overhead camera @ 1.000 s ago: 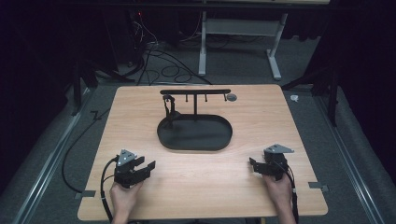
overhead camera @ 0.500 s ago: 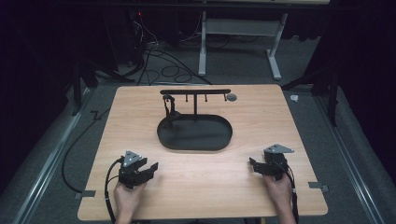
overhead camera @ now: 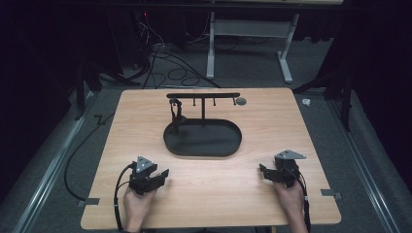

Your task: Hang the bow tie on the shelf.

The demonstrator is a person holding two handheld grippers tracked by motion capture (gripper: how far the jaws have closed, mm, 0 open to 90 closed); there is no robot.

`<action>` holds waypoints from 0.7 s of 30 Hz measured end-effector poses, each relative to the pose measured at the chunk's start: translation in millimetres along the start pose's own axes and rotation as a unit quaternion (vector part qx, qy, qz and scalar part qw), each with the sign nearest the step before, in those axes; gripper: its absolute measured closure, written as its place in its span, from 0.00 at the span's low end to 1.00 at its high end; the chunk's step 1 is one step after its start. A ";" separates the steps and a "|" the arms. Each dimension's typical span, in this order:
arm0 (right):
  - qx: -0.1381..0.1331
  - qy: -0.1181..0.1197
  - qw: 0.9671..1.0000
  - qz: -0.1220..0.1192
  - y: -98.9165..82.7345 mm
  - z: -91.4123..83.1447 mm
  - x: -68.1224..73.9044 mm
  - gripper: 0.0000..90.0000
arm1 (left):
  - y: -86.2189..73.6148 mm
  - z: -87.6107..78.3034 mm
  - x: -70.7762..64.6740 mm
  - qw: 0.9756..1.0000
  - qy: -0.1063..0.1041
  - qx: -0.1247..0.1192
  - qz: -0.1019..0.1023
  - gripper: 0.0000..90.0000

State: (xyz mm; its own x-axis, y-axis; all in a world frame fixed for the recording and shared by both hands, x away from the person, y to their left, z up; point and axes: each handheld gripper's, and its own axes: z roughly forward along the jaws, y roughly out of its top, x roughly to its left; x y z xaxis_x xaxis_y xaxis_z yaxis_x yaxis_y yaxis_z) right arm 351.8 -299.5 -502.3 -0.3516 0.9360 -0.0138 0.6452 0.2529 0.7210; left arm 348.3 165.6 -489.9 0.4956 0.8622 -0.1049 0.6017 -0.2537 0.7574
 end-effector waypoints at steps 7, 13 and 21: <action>0.000 0.000 1.000 0.000 0.0 0.0 0.0 0.33 | -0.1 6.6 -1.6 1.000 0.004 0.004 0.003 0.52; 0.000 0.000 1.000 0.000 0.0 0.0 0.0 0.33 | 0.3 11.5 -2.8 1.000 0.005 0.006 0.005 0.52; 0.000 0.000 1.000 0.000 0.0 0.0 0.0 0.33 | -0.1 18.8 -4.3 1.000 0.012 0.010 0.012 0.51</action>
State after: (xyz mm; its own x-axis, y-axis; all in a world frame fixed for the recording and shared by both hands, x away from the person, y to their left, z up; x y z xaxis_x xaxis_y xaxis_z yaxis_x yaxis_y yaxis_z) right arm 351.8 -299.5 -502.3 -0.3514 0.9361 -0.0133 0.6455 0.2525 0.7208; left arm 357.9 153.7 -501.7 0.4940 0.8665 -0.0712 0.6033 -0.2826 0.7458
